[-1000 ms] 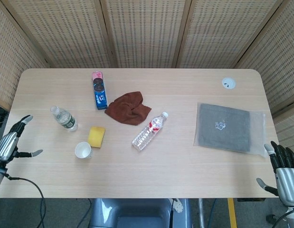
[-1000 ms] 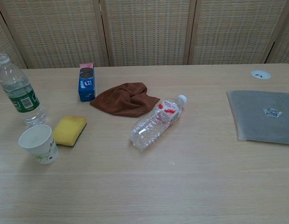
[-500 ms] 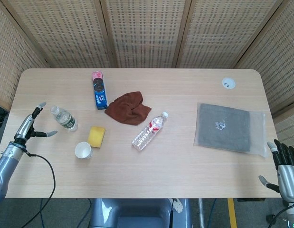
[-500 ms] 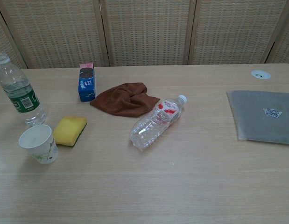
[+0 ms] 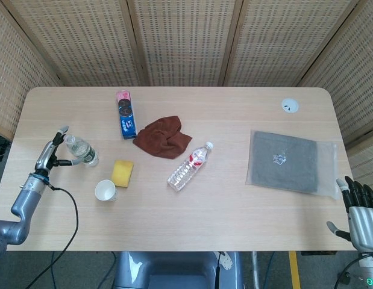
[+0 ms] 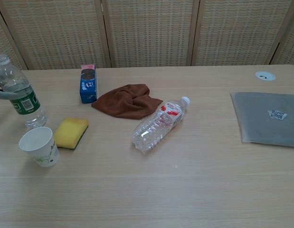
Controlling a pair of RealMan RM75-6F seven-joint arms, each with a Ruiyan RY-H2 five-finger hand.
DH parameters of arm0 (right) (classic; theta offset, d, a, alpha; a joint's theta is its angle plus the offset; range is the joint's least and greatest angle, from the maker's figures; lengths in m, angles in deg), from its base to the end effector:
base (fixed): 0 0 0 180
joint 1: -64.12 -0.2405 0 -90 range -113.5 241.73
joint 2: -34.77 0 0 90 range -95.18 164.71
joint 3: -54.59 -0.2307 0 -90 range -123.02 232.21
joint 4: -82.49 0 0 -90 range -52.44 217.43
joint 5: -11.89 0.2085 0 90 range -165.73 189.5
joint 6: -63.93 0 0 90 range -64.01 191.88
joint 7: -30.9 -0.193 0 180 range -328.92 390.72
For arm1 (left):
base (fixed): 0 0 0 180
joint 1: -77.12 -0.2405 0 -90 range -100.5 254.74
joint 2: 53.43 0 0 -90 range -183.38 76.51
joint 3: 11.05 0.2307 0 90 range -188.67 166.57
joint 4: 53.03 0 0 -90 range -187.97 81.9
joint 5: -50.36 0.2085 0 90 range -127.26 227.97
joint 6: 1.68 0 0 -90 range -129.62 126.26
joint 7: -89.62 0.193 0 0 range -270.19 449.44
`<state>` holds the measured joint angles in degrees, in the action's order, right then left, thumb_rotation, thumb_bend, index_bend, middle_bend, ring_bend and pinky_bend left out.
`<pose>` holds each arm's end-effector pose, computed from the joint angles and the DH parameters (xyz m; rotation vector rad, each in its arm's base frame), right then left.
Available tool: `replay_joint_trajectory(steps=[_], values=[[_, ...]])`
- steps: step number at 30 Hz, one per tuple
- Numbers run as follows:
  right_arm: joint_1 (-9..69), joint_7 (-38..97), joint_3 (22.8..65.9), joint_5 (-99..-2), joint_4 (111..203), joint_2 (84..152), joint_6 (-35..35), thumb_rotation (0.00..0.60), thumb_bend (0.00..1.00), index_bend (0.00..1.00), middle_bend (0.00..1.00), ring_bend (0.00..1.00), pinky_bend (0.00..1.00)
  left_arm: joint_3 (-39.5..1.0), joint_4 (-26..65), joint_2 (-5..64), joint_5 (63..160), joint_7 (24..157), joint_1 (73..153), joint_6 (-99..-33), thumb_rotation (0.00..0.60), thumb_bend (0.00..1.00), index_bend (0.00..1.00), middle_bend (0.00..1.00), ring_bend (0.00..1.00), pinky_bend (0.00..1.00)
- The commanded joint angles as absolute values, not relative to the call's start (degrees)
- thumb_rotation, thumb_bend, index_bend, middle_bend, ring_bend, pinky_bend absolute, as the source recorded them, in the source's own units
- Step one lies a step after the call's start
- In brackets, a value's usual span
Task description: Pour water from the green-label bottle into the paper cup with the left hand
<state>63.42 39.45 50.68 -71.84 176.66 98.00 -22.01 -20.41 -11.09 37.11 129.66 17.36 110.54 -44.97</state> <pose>-0.3021 -0.2098 0.1595 1.3402 -0.8417 0.7519 -0.3315 0.4144 0.0448 -0.9783 -1.8346 -1.2699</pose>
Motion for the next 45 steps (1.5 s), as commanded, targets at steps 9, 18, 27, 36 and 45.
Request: replay_joint_trajectory(steps=[9,18,27,36,45], values=[[62.6,40.5,50.3,-70.0,175.9,98.7,-20.4,0.6,0.0,0.0,0.0,0.0,0.0,-20.3,-20.4,44.6,130.3,11.9,114.0,-42.7,0.6,0.0,0.0,0.0,0.0,0.0],[62.4,40.7,50.1,-69.1,175.4,99.0,-20.0,0.6,0.0,0.0,0.0,0.0,0.0,-19.8,-24.5,48.1,131.1,8.7,115.8,-42.0,0.6,0.0,0.0,0.0,0.0,0.0],[62.2,40.6,50.0,-68.5,174.9,99.2,-19.7,0.6,0.0,0.0,0.0,0.0,0.0,-22.0,-28.8,51.8,128.6,7.6,116.1,-42.6,0.6,0.43,0.23,0.17,0.09,0.09],[62.1,40.5,50.1,-68.5,174.8,99.3,-19.5,0.6,0.0,0.0,0.0,0.0,0.0,-22.3,-30.1,53.0,128.2,6.8,116.1,-42.7,0.6,0.53,0.53,0.43,0.29,0.34],[62.1,40.8,50.5,-69.0,175.0,99.4,-19.6,0.6,0.0,0.0,0.0,0.0,0.0,-22.6,-29.1,51.6,128.5,2.6,115.3,-44.7,0.6,0.53,0.55,0.45,0.31,0.36]])
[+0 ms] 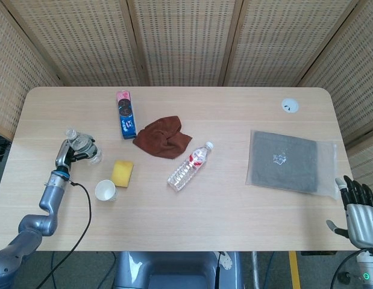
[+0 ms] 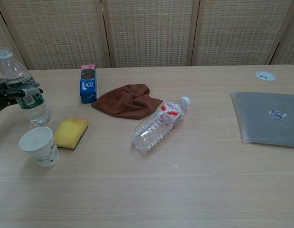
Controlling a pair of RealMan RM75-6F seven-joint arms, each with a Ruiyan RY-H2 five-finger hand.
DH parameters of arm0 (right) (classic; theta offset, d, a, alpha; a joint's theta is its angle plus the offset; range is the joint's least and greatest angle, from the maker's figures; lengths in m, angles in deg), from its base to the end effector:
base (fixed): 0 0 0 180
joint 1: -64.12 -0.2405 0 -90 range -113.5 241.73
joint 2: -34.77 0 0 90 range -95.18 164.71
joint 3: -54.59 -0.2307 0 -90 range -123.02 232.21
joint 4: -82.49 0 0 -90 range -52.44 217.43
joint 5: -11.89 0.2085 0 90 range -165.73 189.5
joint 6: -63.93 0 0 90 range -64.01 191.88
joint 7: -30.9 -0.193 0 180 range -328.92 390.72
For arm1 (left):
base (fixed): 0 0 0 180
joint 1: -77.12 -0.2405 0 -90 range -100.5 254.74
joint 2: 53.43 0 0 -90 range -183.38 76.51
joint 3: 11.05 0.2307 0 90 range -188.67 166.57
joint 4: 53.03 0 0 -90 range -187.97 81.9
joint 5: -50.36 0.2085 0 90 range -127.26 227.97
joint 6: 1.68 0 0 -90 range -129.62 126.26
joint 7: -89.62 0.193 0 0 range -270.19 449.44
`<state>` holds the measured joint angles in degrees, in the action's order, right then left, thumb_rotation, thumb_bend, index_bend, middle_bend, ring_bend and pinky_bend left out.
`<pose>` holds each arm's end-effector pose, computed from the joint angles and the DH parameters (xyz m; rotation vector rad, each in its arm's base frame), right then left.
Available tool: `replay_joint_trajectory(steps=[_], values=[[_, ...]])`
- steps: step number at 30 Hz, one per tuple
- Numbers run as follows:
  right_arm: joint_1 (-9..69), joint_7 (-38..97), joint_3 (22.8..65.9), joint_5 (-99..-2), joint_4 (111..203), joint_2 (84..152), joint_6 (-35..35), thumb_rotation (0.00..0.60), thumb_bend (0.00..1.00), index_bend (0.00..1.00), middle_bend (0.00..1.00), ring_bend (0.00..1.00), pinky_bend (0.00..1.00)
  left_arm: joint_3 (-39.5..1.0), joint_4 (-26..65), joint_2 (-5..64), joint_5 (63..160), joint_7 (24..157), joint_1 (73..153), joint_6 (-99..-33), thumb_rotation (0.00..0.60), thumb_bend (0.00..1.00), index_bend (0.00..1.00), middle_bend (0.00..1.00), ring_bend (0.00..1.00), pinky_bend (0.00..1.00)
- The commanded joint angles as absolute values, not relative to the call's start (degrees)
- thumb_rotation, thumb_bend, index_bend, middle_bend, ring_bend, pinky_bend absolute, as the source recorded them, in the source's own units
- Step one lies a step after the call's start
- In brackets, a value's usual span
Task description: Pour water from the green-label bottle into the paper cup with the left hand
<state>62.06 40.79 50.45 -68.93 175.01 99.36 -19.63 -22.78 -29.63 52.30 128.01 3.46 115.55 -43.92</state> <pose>-0.3124 -0.2169 0.1523 1.3401 -0.8580 0.7015 -0.3156 0.4385 0.0048 -0.7433 -1.9408 -1.4528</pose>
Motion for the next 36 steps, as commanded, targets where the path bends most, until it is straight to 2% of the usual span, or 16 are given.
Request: replay_joint_trajectory(steps=[1,6,20,29,36], values=[[62.1,40.8,50.5,-69.0,175.1,99.4,-19.7,0.6,0.0,0.0,0.0,0.0,0.0,-22.5,-29.0,51.3,128.7,2.4,115.2,-45.0,0.6,0.53,0.55,0.45,0.31,0.36],[62.1,40.6,50.8,-69.7,175.5,99.2,-19.9,0.6,0.0,0.0,0.0,0.0,0.0,-19.6,-25.9,46.3,132.6,3.2,115.0,-48.4,0.6,0.53,0.55,0.45,0.31,0.36],[62.8,39.6,51.5,-72.0,176.6,98.4,-21.7,0.6,0.0,0.0,0.0,0.0,0.0,-9.9,-14.7,30.7,140.8,18.2,111.0,-55.1,0.6,0.53,0.55,0.45,0.31,0.36],[63.0,38.9,51.9,-73.0,176.8,98.1,-22.3,0.6,0.0,0.0,0.0,0.0,0.0,-5.9,-11.1,26.1,144.1,29.4,109.3,-57.9,0.6,0.53,0.55,0.45,0.31,0.36],[63.4,38.2,52.2,-73.9,177.1,97.6,-23.1,0.6,0.0,0.0,0.0,0.0,0.0,-6.2,-5.5,23.8,143.4,45.2,109.3,-57.9,0.6,0.53,0.55,0.45,0.31,0.36]])
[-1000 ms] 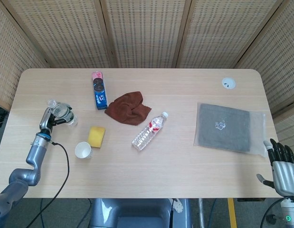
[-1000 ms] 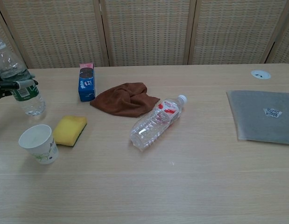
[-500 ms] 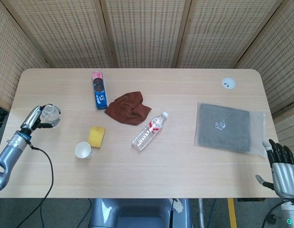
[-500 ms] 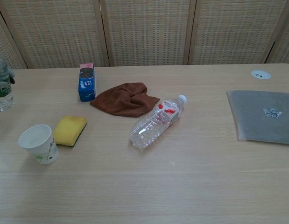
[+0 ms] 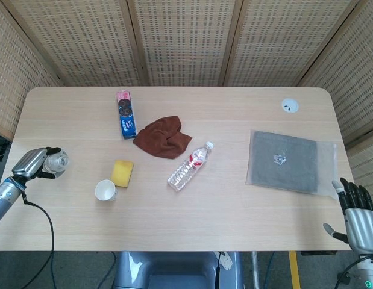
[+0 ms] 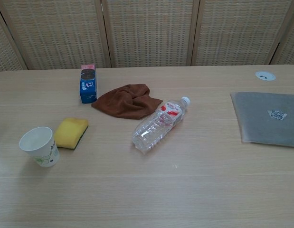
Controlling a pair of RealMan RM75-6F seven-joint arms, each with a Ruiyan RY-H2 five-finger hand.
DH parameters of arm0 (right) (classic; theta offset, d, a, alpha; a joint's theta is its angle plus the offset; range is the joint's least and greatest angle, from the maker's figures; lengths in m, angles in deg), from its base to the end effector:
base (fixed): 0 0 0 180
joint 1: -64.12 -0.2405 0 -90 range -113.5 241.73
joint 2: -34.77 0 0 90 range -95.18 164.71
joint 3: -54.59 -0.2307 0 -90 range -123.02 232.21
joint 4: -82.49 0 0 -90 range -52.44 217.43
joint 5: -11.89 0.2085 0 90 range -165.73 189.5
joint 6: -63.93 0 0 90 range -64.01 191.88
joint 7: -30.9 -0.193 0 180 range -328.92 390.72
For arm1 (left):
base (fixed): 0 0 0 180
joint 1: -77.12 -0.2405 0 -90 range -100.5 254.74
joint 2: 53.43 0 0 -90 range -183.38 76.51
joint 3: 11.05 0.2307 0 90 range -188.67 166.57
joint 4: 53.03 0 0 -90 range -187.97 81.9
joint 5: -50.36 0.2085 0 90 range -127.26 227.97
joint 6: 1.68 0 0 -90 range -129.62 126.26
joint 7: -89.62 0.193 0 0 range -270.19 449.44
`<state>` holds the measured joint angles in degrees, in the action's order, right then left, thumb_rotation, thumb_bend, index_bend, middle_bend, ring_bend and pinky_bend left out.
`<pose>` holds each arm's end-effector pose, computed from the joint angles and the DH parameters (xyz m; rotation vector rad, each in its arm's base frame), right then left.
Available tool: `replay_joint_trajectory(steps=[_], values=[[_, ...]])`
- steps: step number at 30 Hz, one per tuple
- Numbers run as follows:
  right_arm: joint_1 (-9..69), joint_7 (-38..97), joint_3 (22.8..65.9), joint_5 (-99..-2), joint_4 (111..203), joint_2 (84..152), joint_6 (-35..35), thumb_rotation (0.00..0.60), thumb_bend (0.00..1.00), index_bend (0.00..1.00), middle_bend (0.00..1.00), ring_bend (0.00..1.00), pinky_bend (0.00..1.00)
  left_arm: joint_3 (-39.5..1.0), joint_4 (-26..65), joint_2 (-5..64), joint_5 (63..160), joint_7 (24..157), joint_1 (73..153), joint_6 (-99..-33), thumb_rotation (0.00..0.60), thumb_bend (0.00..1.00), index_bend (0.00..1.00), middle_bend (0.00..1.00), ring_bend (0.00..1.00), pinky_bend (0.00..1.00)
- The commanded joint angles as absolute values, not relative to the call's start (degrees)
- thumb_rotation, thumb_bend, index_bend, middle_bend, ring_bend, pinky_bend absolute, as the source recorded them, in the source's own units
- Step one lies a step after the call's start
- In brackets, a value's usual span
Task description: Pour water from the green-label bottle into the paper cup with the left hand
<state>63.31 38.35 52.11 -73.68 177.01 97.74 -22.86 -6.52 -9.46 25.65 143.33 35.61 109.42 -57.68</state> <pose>-0.2965 -0.2057 0.1560 1.3664 -0.8483 0.7788 -0.3391 0.3819 0.0948 -1.6526 -1.2956 -0.8878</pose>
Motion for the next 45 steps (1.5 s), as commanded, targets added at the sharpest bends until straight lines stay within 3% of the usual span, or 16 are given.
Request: replay_joint_trajectory(steps=[1,14,25,45], values=[[63.5,38.1,52.2,-74.1,177.1,97.6,-23.3,0.6,0.0,0.0,0.0,0.0,0.0,-6.4,-4.8,23.6,143.0,47.4,109.4,-57.7,0.6,0.53,0.55,0.45,0.31,0.36],[64.3,36.2,52.2,-75.0,177.3,96.7,-24.9,0.6,0.0,0.0,0.0,0.0,0.0,-7.4,2.6,21.7,139.5,68.8,109.8,-54.2,0.6,0.53,0.55,0.45,0.31,0.37],[64.5,35.5,52.1,-75.1,177.2,96.5,-25.1,0.6,0.0,0.0,0.0,0.0,0.0,-7.4,2.2,25.3,137.7,73.5,110.0,-51.3,0.6,0.53,0.55,0.45,0.31,0.38],[64.5,35.3,52.0,-74.8,177.3,96.4,-24.8,0.6,0.0,0.0,0.0,0.0,0.0,-8.3,4.8,25.6,136.0,81.0,111.6,-49.1,0.6,0.53,0.55,0.45,0.31,0.38]])
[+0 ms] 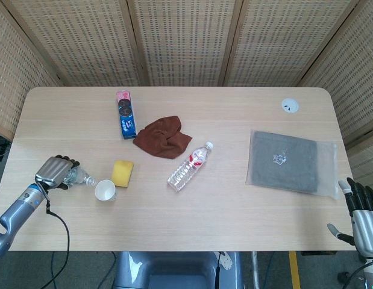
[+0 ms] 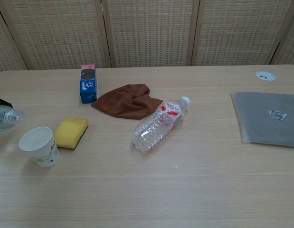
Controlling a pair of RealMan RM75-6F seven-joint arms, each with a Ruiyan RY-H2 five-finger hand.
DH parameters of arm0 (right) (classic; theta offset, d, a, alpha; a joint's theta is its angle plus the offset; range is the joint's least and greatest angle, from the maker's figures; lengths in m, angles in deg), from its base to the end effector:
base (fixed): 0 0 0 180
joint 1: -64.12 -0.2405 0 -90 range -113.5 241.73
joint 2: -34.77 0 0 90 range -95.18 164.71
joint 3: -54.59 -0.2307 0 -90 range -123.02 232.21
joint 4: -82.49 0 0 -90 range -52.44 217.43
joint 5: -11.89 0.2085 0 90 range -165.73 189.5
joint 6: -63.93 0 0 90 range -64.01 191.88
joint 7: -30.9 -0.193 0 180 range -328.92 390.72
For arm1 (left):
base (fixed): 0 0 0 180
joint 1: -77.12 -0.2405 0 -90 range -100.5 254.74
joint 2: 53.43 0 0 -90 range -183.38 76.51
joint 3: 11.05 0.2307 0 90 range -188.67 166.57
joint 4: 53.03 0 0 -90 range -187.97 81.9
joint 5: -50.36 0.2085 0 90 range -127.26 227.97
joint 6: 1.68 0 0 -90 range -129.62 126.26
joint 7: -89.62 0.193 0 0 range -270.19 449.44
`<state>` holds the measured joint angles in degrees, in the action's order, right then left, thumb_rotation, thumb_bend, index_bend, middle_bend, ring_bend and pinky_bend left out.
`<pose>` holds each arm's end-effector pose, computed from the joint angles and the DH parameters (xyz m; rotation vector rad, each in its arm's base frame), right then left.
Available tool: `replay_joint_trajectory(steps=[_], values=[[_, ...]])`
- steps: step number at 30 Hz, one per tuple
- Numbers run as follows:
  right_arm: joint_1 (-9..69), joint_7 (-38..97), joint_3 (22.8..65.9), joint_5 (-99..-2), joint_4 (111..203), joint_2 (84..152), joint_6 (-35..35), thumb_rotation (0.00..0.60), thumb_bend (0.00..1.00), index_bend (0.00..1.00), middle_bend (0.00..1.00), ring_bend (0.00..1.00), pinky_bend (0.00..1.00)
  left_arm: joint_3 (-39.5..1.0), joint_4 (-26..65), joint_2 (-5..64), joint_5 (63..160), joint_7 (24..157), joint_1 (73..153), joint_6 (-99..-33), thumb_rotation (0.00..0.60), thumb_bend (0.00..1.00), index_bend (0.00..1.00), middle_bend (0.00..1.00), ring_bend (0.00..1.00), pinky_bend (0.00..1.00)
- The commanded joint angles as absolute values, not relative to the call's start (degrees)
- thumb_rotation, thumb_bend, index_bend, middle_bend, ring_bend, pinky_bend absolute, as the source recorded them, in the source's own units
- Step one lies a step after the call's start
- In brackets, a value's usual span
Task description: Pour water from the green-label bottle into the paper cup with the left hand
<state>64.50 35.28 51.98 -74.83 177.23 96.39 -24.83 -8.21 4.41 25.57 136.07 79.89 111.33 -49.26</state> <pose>-0.2954 -0.2002 0.1677 1.3392 -0.8496 0.8216 -0.3157 0.3695 0.0399 -1.9233 -0.8806 -0.4856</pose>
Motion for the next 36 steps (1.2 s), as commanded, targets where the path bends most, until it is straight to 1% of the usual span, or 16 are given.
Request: replay_joint_trajectory(steps=[1,11,19,36], values=[[64.5,35.2,52.0,-74.9,177.3,96.3,-24.9,0.6,0.0,0.0,0.0,0.0,0.0,-8.3,5.1,25.5,135.9,81.9,111.7,-48.9,0.6,0.53,0.55,0.45,0.31,0.38],[64.6,34.0,51.9,-74.9,177.1,96.0,-24.9,0.6,0.0,0.0,0.0,0.0,0.0,-9.3,8.6,25.5,133.2,88.8,112.3,-47.2,0.6,0.53,0.55,0.45,0.31,0.38],[64.7,33.2,51.9,-75.0,177.1,95.7,-25.0,0.6,0.0,0.0,0.0,0.0,0.0,-10.0,9.7,25.7,130.7,94.3,112.4,-46.5,0.6,0.53,0.55,0.45,0.31,0.38],[64.8,33.1,51.8,-75.0,177.2,95.5,-25.2,0.6,0.0,0.0,0.0,0.0,0.0,-10.7,11.0,25.0,128.2,101.3,112.3,-47.4,0.6,0.53,0.55,0.45,0.31,0.38]])
